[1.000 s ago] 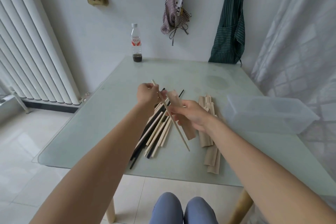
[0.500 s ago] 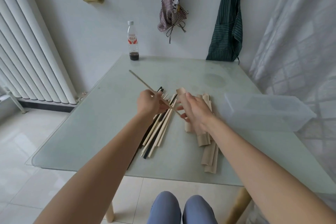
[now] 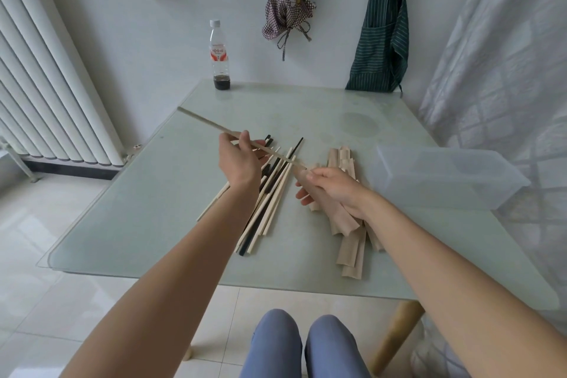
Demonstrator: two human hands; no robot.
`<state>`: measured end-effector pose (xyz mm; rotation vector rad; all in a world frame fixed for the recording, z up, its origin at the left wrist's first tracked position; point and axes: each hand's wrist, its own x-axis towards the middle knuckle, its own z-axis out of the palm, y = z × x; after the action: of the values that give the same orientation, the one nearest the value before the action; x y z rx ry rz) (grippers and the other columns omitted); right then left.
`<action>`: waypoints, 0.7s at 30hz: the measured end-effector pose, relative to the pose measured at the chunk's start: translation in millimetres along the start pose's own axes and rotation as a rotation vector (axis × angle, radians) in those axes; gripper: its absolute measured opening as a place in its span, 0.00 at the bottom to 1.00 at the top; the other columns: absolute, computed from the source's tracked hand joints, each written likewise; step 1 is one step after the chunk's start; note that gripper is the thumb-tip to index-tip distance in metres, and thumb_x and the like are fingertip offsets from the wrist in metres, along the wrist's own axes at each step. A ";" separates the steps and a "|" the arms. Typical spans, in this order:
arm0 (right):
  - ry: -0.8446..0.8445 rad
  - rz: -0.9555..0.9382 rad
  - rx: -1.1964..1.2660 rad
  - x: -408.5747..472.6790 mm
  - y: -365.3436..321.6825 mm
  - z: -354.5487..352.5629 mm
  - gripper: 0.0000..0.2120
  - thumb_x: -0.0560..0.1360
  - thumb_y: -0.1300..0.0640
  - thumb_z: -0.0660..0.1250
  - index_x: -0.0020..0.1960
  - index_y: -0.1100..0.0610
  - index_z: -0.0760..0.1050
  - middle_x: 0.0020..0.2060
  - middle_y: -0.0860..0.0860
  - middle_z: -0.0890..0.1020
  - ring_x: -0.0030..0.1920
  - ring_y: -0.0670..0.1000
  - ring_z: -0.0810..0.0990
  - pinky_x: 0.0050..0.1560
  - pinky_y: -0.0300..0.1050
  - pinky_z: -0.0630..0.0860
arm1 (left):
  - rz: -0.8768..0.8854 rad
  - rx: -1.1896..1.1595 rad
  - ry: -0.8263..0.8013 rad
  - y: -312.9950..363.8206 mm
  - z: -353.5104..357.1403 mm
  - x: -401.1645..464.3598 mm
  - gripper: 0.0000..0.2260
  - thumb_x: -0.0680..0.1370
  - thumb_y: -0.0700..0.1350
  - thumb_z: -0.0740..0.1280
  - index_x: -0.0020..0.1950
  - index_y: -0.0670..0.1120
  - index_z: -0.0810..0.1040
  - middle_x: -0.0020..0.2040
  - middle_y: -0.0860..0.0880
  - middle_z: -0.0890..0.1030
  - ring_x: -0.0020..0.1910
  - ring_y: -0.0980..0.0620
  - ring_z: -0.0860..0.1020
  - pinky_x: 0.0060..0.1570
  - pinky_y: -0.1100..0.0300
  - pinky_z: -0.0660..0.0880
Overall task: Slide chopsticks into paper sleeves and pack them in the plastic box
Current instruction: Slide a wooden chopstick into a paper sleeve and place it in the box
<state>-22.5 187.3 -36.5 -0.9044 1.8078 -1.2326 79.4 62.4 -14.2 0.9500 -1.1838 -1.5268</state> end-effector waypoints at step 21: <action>-0.022 -0.026 0.018 -0.3 2.2 -5.9 0.14 0.82 0.59 0.53 0.60 0.64 0.74 0.42 0.54 0.82 0.37 0.50 0.81 0.41 0.34 0.75 | -0.041 0.091 -0.292 -5.6 2.1 -5.0 0.04 0.75 0.34 0.67 0.49 0.41 0.74 0.39 0.45 0.80 0.38 0.51 0.81 0.41 0.63 0.80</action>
<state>-27.8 190.7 -37.1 -0.9301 1.7701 -1.2486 77.5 68.2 -19.1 0.8329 -1.4574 -1.6971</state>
